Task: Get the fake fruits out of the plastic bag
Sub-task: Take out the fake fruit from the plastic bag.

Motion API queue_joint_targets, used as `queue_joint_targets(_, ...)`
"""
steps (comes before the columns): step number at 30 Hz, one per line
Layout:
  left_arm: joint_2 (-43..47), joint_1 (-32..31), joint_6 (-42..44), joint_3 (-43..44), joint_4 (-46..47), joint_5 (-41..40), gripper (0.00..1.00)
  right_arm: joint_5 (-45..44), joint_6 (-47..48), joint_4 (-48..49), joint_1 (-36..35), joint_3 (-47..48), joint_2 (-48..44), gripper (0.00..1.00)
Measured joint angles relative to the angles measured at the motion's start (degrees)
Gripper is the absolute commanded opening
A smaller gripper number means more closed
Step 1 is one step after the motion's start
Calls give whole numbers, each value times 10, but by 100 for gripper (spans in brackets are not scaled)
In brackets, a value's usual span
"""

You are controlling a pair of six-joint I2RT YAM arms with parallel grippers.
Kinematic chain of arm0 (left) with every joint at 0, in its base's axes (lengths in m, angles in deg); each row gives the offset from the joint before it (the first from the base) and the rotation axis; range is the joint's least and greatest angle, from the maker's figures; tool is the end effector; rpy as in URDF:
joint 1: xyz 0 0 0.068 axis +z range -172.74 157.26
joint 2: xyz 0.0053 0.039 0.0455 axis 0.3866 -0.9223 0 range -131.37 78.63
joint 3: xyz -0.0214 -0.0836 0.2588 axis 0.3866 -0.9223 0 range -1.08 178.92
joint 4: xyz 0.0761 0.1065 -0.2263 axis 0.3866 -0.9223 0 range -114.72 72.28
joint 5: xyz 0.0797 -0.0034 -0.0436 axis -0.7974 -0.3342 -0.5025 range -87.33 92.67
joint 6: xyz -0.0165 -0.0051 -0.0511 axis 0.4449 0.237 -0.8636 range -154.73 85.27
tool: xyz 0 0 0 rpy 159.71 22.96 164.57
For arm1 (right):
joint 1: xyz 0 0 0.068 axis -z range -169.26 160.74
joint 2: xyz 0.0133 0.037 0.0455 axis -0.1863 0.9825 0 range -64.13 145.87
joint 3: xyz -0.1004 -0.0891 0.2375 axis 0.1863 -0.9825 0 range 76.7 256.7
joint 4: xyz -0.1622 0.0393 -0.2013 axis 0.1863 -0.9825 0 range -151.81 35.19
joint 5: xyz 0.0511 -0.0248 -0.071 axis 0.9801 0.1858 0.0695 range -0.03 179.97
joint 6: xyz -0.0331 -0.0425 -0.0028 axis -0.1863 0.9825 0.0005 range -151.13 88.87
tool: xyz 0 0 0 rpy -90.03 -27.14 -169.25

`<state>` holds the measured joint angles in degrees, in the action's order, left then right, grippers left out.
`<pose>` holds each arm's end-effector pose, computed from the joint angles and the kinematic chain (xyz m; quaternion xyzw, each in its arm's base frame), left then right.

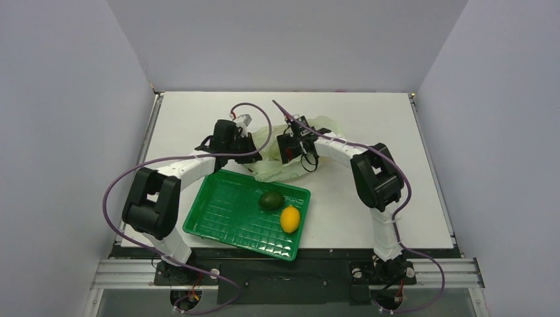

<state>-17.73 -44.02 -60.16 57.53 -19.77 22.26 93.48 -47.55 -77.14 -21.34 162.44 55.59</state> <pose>0.3331 -0.1426 0.2044 0.0398 0.8944 -0.3072 0.3227 0.3787 0.2399 0.1645 -0.1390 0.9465 0.1457 0.2521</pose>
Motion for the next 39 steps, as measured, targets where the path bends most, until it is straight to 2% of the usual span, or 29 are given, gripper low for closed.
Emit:
queue_joint_targets(2,0,0,0,-5,2,3,0,-5,-1,4,-3,3,2,76)
queue_joint_targets(4,0,0,0,-7,2,4,0,-10,-1,7,-5,4,2,65)
queue_joint_targets(5,0,0,0,-7,2,6,0,-12,0,8,-6,4,2,55)
queue_joint_targets(10,0,-3,-1,-8,7,9,0,-33,-2,9,-10,4,-2,32)
queue_joint_targets(14,0,-20,-9,-24,24,8,0,-45,-1,9,-10,4,-22,20)
queue_joint_targets(22,-1,-41,-23,-58,43,6,0,-50,-11,30,-10,-19,-104,11)
queue_joint_targets(27,-1,-41,-24,-58,49,6,0,-37,-28,40,-10,-78,-164,4)
queue_joint_targets(30,-2,-40,-19,-51,39,6,0,-15,-39,38,-10,-107,-197,1)
queue_joint_targets(35,-10,-33,7,-5,2,20,0,36,-56,39,-10,-128,-244,1)
queue_joint_targets(39,-18,-26,19,21,-24,42,0,103,-80,76,-10,-152,-276,0)
